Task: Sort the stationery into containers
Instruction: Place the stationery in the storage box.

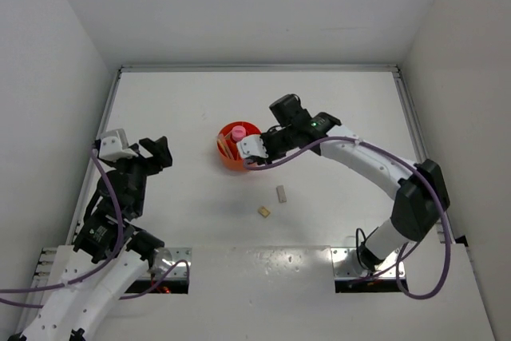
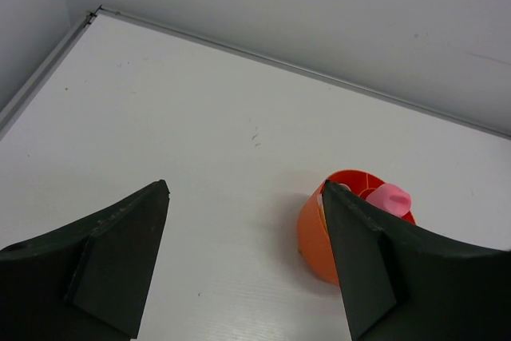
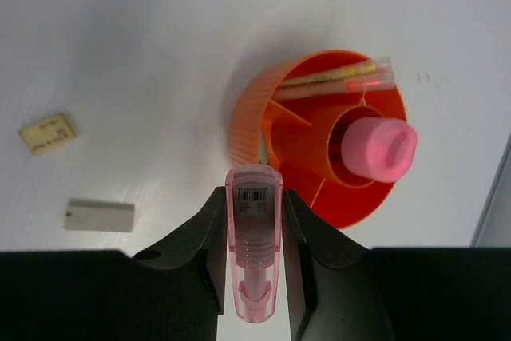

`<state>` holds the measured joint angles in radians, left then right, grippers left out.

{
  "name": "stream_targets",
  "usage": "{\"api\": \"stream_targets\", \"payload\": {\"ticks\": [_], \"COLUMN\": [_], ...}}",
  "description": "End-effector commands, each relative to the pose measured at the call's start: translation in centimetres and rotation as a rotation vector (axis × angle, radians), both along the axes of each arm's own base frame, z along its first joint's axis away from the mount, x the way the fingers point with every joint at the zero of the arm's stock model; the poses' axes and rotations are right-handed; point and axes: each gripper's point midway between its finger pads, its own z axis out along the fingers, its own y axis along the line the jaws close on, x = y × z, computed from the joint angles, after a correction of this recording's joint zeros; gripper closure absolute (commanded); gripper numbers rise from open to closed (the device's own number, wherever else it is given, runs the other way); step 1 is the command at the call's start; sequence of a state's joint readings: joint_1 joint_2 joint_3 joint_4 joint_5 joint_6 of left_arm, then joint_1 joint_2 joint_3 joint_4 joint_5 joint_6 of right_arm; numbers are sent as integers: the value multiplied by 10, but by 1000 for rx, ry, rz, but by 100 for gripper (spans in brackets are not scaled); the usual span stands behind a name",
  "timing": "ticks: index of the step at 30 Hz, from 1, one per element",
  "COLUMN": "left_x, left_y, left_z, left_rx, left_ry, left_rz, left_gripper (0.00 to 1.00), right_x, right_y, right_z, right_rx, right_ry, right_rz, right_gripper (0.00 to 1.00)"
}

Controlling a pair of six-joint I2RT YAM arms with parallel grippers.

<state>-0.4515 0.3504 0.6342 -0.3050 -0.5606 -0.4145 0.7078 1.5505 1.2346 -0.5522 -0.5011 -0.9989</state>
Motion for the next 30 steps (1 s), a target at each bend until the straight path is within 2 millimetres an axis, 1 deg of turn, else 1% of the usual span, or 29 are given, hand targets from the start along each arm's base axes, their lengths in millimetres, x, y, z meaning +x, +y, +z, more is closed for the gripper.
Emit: {"api": "stream_targets", "payload": {"ticks": [1, 2, 3, 4, 5, 6, 7, 8, 10, 11, 12, 15, 17, 18, 21, 24, 25, 27, 29, 30], "left_x": [4, 4, 4, 4, 4, 4, 4, 4, 4, 4, 4, 5, 5, 5, 7, 7, 7, 7, 7, 7], "left_y": [-2, -2, -2, -2, -2, -2, -2, -2, -2, -2, -2, -2, -2, -2, -3, -3, -3, -3, -3, -3], "left_z": [5, 5, 5, 5, 5, 5, 5, 5, 5, 5, 5, 3, 3, 3, 1, 1, 1, 1, 1, 1], "left_rx": [8, 8, 8, 8, 8, 8, 8, 8, 8, 8, 8, 13, 13, 13, 17, 17, 17, 17, 17, 17], "left_ry": [-16, -16, -16, -16, -16, -16, -16, -16, -16, -16, -16, -6, -6, -6, 2, 2, 2, 2, 2, 2], "left_rz": [-6, -6, -6, -6, -6, -6, -6, -6, -6, -6, -6, -7, -7, -7, -7, -7, -7, -7, -7, -7], "left_gripper": [17, 17, 17, 17, 17, 17, 17, 17, 17, 17, 17, 17, 17, 17, 17, 17, 17, 17, 17, 17], "right_x": [-3, -3, -1, 4, 1, 5, 8, 10, 8, 7, 1, 0, -1, 0, -1, 0, 0, 3, 5, 5], "right_y": [19, 26, 30, 34, 40, 44, 47, 49, 47, 46, 46, 45, 45, 46, 47, 53, 53, 58, 60, 60], "right_z": [15, 6, 4, 8, 7, 9, 0, 0, -15, -16, -23, -27, -37, -33, -40, -40, -44, -38, -40, -45], "right_rx": [-7, -18, -14, -12, -10, -7, -17, -24, -53, -58, -73, -81, -94, -89, -89, -68, -72, -55, -55, -61], "right_ry": [-139, -144, -146, -162, -164, -177, -168, -185, -162, -183, -167, -178, -159, -175, -155, -147, -139, -154, -153, -142], "right_rz": [287, 337, 352, 364, 394, 401, 409, 437, 471, 503, 528, 561, 572, 579, 583, 590, 591, 592, 592, 593], "right_gripper": [100, 100, 100, 100, 100, 100, 100, 100, 100, 100, 100, 100, 100, 100, 100, 100, 100, 100, 100, 100]}}
